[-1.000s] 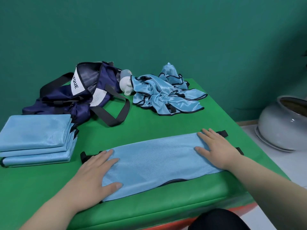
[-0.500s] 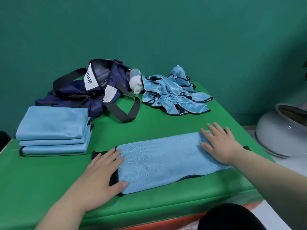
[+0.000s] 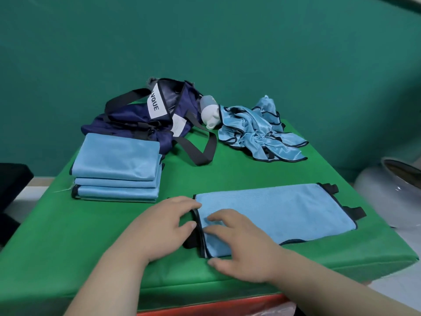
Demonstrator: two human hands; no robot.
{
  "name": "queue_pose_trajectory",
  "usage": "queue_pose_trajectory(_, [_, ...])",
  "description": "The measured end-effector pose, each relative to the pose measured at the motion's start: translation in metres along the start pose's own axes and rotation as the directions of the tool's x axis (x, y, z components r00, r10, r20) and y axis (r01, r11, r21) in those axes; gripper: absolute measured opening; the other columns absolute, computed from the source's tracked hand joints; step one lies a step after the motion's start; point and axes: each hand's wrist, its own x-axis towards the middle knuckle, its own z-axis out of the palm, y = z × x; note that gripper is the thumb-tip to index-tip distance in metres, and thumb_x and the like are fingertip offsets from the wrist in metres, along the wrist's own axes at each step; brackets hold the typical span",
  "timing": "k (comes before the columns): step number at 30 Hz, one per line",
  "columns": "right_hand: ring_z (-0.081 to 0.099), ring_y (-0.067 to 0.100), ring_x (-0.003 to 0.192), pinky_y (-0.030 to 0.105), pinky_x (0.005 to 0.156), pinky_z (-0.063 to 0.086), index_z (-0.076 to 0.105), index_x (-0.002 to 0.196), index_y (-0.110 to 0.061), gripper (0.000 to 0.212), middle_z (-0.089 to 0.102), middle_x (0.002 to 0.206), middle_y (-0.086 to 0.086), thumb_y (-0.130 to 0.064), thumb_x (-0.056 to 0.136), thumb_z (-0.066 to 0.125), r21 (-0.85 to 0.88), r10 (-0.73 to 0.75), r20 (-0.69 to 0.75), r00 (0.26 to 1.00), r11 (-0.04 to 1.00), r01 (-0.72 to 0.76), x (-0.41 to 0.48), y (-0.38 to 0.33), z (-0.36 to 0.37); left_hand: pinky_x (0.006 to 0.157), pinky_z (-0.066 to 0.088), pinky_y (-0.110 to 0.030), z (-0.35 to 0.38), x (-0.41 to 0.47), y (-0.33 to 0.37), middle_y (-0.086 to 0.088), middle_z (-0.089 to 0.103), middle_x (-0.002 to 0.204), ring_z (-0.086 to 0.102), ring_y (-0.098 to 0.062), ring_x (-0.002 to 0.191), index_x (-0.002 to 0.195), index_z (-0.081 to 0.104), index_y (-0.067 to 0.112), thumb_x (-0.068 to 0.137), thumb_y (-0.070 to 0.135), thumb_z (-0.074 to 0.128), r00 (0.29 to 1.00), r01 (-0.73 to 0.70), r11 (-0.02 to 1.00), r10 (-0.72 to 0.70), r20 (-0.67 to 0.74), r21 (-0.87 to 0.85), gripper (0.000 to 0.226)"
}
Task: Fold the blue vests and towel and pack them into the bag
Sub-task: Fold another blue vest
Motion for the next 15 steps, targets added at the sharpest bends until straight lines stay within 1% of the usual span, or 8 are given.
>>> queue_pose_trajectory(2, [0.046,0.015,0.125,0.034,0.106,0.042,0.058,0.132,-0.026,0.055,0.05,0.133,-0.006,-0.049,0.082,0.063,-0.02,-0.013,-0.064,0.998,1.0,0.012,-0.001,-0.005,0.005,0.109,0.034,-0.02,-0.003,0.002,-0.001,0.028,0.047,0.139,0.044,0.004,0.127,0.137,0.054,0.037,0.096,0.034,0.056,1.0,-0.002,1.0,0.002,0.001,-0.021,0.041])
queue_pose_trajectory(4, [0.053,0.014,0.114,0.031,0.096,0.048,0.06,0.127,-0.024,0.05,0.056,0.122,-0.007,-0.045,0.082,0.063,-0.073,-0.064,-0.097,0.993,0.996,0.058,0.001,-0.01,0.008,0.108,0.037,-0.024,-0.005,0.004,-0.001,0.028,0.051,0.135,0.047,0.003,0.125,0.134,0.057,0.036,0.097,0.032,0.055,1.0,0.003,0.999,-0.004,-0.02,-0.053,0.038])
queue_pose_trajectory(8, [0.061,0.017,0.099,0.033,0.079,0.055,0.062,0.122,-0.026,0.041,0.063,0.112,-0.008,-0.041,0.084,0.059,-0.16,-0.096,-0.064,0.993,0.984,0.084,0.009,-0.015,0.009,0.106,0.04,-0.028,-0.008,0.008,-0.002,0.026,0.054,0.132,0.05,0.002,0.121,0.132,0.059,0.036,0.097,0.032,0.054,0.999,0.028,0.995,-0.032,-0.034,-0.097,0.035])
queue_pose_trajectory(10, [0.064,0.018,0.09,0.032,0.067,0.057,0.065,0.115,-0.027,0.036,0.066,0.105,-0.009,-0.04,0.082,0.058,-0.233,-0.115,-0.071,0.991,0.968,0.095,0.013,-0.016,0.008,0.105,0.041,-0.029,-0.008,0.008,-0.003,0.026,0.054,0.131,0.051,0.002,0.12,0.131,0.059,0.037,0.097,0.033,0.054,0.999,0.04,0.993,-0.042,-0.024,-0.108,0.034])
queue_pose_trajectory(12, [0.064,0.019,0.08,0.032,0.057,0.055,0.068,0.106,-0.028,0.031,0.065,0.094,-0.009,-0.039,0.079,0.056,-0.294,-0.127,-0.073,0.989,0.951,0.101,0.017,-0.017,0.008,0.105,0.041,-0.029,-0.008,0.007,-0.006,0.026,0.055,0.131,0.051,0.001,0.121,0.131,0.059,0.037,0.097,0.034,0.054,0.998,0.053,0.992,-0.055,-0.012,-0.116,0.034])
queue_pose_trajectory(15, [0.061,0.019,0.067,0.031,0.049,0.051,0.068,0.093,-0.029,0.023,0.062,0.082,-0.01,-0.038,0.078,0.053,-0.34,-0.123,-0.084,0.989,0.936,0.088,0.021,-0.021,0.009,0.103,0.043,-0.028,-0.009,0.007,-0.007,0.024,0.057,0.129,0.052,0.001,0.118,0.13,0.06,0.037,0.097,0.032,0.054,0.998,0.065,0.988,-0.066,-0.003,-0.14,0.033])
